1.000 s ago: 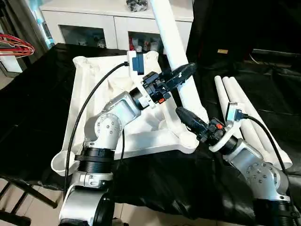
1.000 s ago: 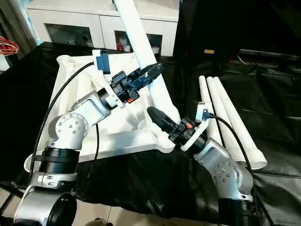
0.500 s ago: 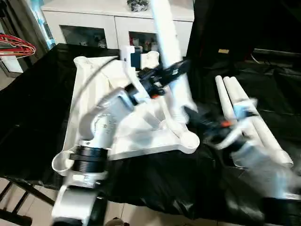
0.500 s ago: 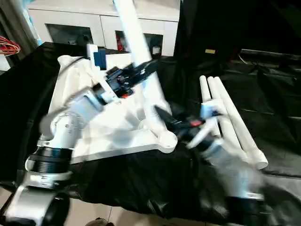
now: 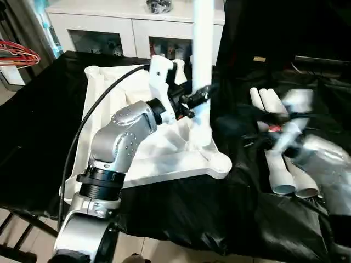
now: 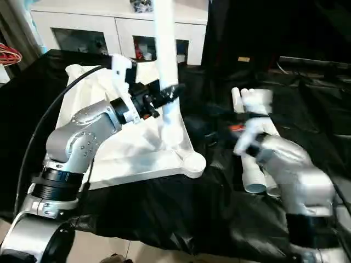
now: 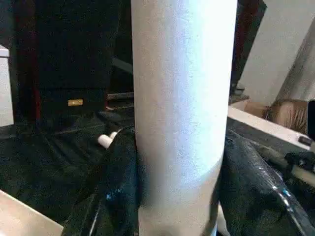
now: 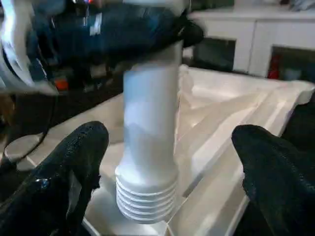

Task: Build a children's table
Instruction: Insert table leg to table base

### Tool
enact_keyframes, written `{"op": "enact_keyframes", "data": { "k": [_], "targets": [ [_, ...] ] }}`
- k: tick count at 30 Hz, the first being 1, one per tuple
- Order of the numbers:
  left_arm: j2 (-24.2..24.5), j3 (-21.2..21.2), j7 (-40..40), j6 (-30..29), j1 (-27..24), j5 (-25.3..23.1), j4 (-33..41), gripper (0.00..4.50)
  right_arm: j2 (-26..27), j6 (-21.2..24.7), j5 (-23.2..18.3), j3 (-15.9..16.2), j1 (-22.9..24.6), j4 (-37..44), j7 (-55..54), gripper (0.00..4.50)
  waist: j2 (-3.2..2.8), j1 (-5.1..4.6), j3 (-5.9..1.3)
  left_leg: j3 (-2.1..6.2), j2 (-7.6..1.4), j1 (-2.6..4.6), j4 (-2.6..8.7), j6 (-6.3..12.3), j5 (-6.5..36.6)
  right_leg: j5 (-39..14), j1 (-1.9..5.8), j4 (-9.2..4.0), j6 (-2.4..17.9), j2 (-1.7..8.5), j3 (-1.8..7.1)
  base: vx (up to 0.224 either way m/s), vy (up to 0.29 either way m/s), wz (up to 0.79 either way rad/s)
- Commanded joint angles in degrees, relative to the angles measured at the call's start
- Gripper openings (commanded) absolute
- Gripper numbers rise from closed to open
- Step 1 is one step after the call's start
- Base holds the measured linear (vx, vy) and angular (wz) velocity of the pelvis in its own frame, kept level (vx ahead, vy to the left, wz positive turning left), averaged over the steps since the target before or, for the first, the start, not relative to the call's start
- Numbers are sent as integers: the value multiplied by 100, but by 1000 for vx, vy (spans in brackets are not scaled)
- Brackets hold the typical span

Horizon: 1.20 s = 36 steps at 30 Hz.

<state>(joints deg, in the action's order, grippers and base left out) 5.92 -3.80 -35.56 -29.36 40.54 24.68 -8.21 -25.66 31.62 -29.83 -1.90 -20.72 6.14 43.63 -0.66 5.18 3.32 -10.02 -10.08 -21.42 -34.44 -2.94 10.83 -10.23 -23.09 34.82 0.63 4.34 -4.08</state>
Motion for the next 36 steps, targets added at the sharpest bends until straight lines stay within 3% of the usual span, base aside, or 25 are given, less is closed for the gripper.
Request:
{"op": "enact_keyframes", "data": {
  "k": [1,9,11,14,16,17,19,29,30,36],
  "targets": [
    [32,-103,-45,42,89,-108,180,193,48,-58,263,180,-134,-25,-150,450,44,15,-402,91,-259,29,373,213,709,-1389,317,-450,946,380,259,0,0,0],
    [-230,-217,839,-355,261,-491,49,193,743,-227,1135,789,-462,-569,-1257,450,19,-40,-410,97,-249,25,374,81,739,-1085,329,-415,1082,371,265,0,0,0],
    [-275,-234,936,-369,252,-532,62,193,949,-286,1218,811,-554,-700,-1482,450,12,-43,-414,97,-247,32,374,77,734,-1056,329,-411,1103,376,267,0,0,0],
    [-287,-269,1010,-322,236,-632,65,193,1161,-364,1347,837,-647,-881,-1697,415,2,-35,-412,93,-251,43,380,79,790,-1060,326,-415,1095,366,274,0,0,0],
    [-314,-249,1079,-329,233,-660,61,193,1261,-400,1368,862,-650,-908,-1732,415,31,-35,-408,87,-254,41,381,82,758,-981,333,-404,1084,369,280,0,0,0],
    [-318,-242,1102,-330,230,-669,61,193,1279,-409,1366,868,-645,-902,-1731,383,20,-34,-411,90,-256,41,381,82,752,-963,332,-398,1087,371,281,0,0,0],
    [-330,-233,1185,-355,213,-700,90,193,1331,-439,1397,893,-633,-897,-1754,373,64,-41,-407,81,-256,38,381,112,745,-973,334,-406,1067,372,286,0,0,0],
    [-370,-205,1428,-267,163,-852,126,193,1556,-490,1430,929,-628,-1063,-1811,289,72,-30,-405,77,-252,32,378,148,687,-1063,321,-407,1014,384,290,0,0,0],
    [-367,-207,1430,-267,159,-854,132,193,1564,-492,1431,929,-629,-1070,-1812,284,117,-21,-404,81,-250,22,383,161,664,-1087,334,-395,1006,391,287,0,0,0],
    [-302,-197,1461,-325,90,-873,258,193,1748,-496,1380,896,-589,-1135,-1769,235,75,-20,-397,82,-257,33,387,135,670,-1044,314,-397,1016,388,291,0,0,0]
  ]
}}
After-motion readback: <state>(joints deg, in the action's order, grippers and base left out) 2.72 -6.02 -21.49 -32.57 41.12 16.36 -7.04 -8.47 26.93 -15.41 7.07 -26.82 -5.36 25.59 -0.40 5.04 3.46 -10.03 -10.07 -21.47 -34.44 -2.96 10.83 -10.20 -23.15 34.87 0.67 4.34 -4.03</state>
